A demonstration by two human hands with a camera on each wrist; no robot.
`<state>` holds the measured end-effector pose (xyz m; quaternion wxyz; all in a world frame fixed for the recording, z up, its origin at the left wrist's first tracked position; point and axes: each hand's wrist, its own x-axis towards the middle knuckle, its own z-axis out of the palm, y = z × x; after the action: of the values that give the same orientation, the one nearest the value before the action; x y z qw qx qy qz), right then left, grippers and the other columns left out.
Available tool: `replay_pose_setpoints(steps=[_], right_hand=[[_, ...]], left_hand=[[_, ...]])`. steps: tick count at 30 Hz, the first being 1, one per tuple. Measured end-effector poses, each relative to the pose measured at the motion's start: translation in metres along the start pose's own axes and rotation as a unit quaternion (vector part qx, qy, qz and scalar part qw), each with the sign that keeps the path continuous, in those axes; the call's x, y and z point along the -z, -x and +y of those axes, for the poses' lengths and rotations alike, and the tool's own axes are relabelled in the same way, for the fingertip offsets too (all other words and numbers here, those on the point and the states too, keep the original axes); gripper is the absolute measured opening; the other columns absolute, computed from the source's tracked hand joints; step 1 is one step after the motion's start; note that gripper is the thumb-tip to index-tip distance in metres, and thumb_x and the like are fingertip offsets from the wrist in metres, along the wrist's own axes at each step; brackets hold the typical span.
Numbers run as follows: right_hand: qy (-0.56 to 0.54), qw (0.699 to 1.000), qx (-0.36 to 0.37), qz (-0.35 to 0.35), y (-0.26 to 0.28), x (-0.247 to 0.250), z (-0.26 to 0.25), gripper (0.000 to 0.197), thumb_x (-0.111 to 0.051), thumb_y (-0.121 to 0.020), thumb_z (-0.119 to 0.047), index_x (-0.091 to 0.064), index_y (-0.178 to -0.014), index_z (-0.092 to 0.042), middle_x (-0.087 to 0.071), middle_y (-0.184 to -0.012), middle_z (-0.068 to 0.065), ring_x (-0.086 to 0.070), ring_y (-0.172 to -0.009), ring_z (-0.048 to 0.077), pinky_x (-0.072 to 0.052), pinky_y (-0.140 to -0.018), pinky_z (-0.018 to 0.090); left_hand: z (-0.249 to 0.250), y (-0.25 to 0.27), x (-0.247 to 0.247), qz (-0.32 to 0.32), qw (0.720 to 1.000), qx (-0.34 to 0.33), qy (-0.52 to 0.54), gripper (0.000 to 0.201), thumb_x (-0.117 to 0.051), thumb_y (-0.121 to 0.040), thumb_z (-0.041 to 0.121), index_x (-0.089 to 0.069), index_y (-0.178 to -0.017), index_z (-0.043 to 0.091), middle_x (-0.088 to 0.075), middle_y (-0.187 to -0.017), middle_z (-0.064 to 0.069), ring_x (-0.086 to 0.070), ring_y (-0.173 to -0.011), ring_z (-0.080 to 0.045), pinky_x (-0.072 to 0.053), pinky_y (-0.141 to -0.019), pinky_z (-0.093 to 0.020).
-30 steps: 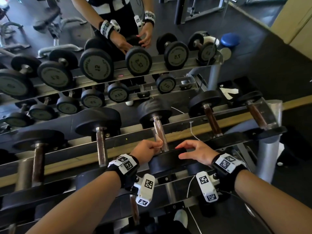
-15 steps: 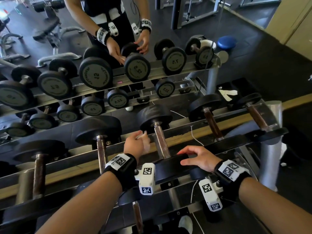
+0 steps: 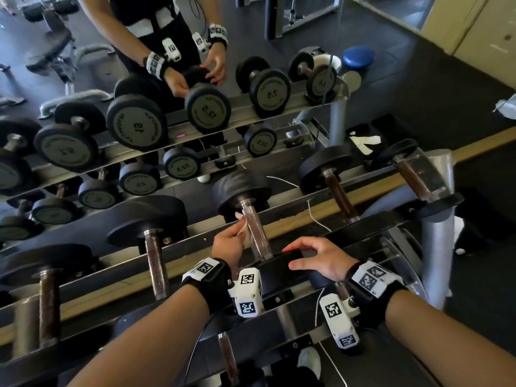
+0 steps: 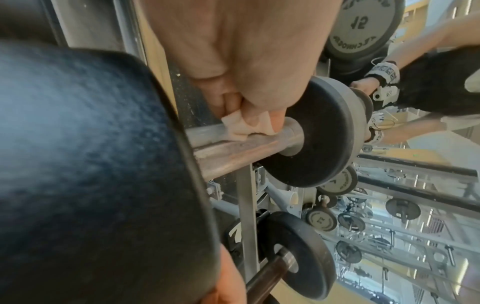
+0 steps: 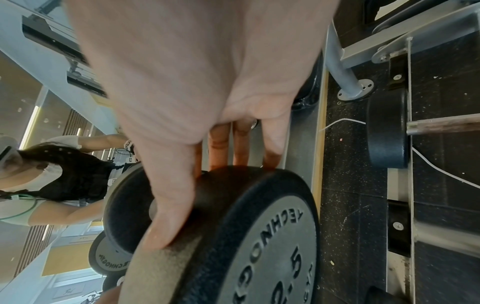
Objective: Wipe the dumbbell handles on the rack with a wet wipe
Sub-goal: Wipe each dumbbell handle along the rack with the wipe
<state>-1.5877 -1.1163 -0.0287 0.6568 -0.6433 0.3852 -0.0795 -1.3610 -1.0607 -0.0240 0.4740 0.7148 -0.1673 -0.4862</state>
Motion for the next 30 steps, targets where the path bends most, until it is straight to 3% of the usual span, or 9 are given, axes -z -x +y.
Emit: replay_pose_setpoints(steps=[11,13,15,18,22,24,26,28,30], right_hand=[[-0.025,0.999,-0.005,-0.018,-0.002,0.002,-0.002,0.028,-0.081,-0.079,-0.020,-0.074,-0.102,-0.033,-0.073,-0.109,-0.003,-0.068,-0.107,0.016,-0.051,-0.102,0.046],[-0.018,1.000,-0.003,-0.020,-0.002,0.003,-0.002,0.028,-0.081,-0.079,-0.020,-0.073,-0.102,-0.033,-0.072,-0.110,-0.004,-0.067,-0.109,0.015,-0.050,-0.103,0.047],[-0.005,1.000,-0.004,-0.022,-0.002,0.003,-0.003,0.028,-0.081,-0.079,-0.024,-0.073,-0.103,-0.036,-0.071,-0.111,-0.006,-0.065,-0.111,0.014,-0.048,-0.105,0.047],[-0.002,1.000,-0.002,-0.019,-0.002,0.003,-0.001,0.029,-0.082,-0.076,-0.031,-0.072,-0.103,-0.038,-0.071,-0.112,-0.008,-0.063,-0.113,0.014,-0.045,-0.107,0.048],[-0.008,1.000,0.003,-0.009,0.000,0.000,0.003,0.043,-0.081,-0.063,-0.051,-0.072,-0.104,-0.040,-0.070,-0.114,-0.009,-0.061,-0.116,0.013,-0.043,-0.109,0.047],[-0.005,1.000,0.003,-0.007,-0.001,0.000,0.004,0.041,-0.081,-0.066,-0.049,-0.072,-0.105,-0.040,-0.069,-0.115,-0.010,-0.061,-0.116,0.012,-0.042,-0.110,0.047],[-0.003,1.000,0.001,-0.007,-0.001,0.000,0.004,0.036,-0.082,-0.071,-0.043,-0.072,-0.105,-0.040,-0.069,-0.115,-0.011,-0.060,-0.116,0.010,-0.042,-0.110,0.046],[0.003,1.000,0.000,-0.002,-0.002,0.000,0.005,0.033,-0.082,-0.074,-0.038,-0.071,-0.105,-0.040,-0.069,-0.115,-0.012,-0.059,-0.118,0.010,-0.040,-0.111,0.046],[0.007,1.000,0.004,0.001,-0.001,0.000,0.006,0.032,-0.082,-0.076,-0.035,-0.071,-0.106,-0.039,-0.068,-0.116,-0.011,-0.057,-0.120,0.012,-0.038,-0.113,0.047]], left_hand=[[-0.010,0.028,0.021,-0.102,0.993,0.053,-0.013,0.034,-0.047,-0.096,-0.014,-0.066,-0.119,0.002,-0.074,-0.095,-0.012,-0.071,-0.076,-0.015,-0.057,-0.063,-0.021],[-0.007,0.023,0.026,-0.049,0.997,0.055,-0.018,0.031,-0.049,-0.095,-0.013,-0.067,-0.113,0.005,-0.075,-0.089,-0.010,-0.071,-0.075,-0.018,-0.060,-0.071,-0.029],[-0.005,0.010,0.030,0.019,0.999,0.041,-0.030,0.030,-0.053,-0.096,-0.005,-0.065,-0.122,0.004,-0.072,-0.106,-0.017,-0.068,-0.095,-0.029,-0.055,-0.094,-0.045],[-0.001,-0.005,0.026,0.049,0.998,0.011,-0.034,0.035,-0.053,-0.099,0.006,-0.061,-0.133,0.009,-0.065,-0.126,-0.019,-0.060,-0.119,-0.034,-0.045,-0.107,-0.046],[-0.005,-0.020,0.009,0.052,0.998,-0.009,-0.041,0.034,-0.058,-0.098,0.018,-0.062,-0.131,0.024,-0.067,-0.127,-0.012,-0.065,-0.111,-0.023,-0.051,-0.100,-0.039],[-0.006,-0.023,0.001,0.020,0.999,-0.012,-0.033,0.027,-0.062,-0.096,0.027,-0.067,-0.122,0.030,-0.072,-0.118,-0.003,-0.069,-0.098,-0.011,-0.053,-0.086,-0.027],[-0.006,-0.021,-0.001,0.007,0.999,-0.006,-0.038,0.027,-0.065,-0.094,0.036,-0.069,-0.120,0.030,-0.073,-0.115,-0.001,-0.068,-0.105,-0.014,-0.054,-0.091,-0.031],[-0.007,-0.020,0.000,0.006,1.000,-0.007,-0.030,0.027,-0.065,-0.095,0.031,-0.070,-0.121,0.026,-0.073,-0.115,-0.002,-0.067,-0.110,-0.018,-0.053,-0.098,-0.036],[-0.013,-0.016,0.003,0.008,1.000,-0.012,-0.004,0.027,-0.060,-0.098,0.013,-0.070,-0.122,0.020,-0.075,-0.110,-0.003,-0.070,-0.103,-0.017,-0.056,-0.088,-0.030]])
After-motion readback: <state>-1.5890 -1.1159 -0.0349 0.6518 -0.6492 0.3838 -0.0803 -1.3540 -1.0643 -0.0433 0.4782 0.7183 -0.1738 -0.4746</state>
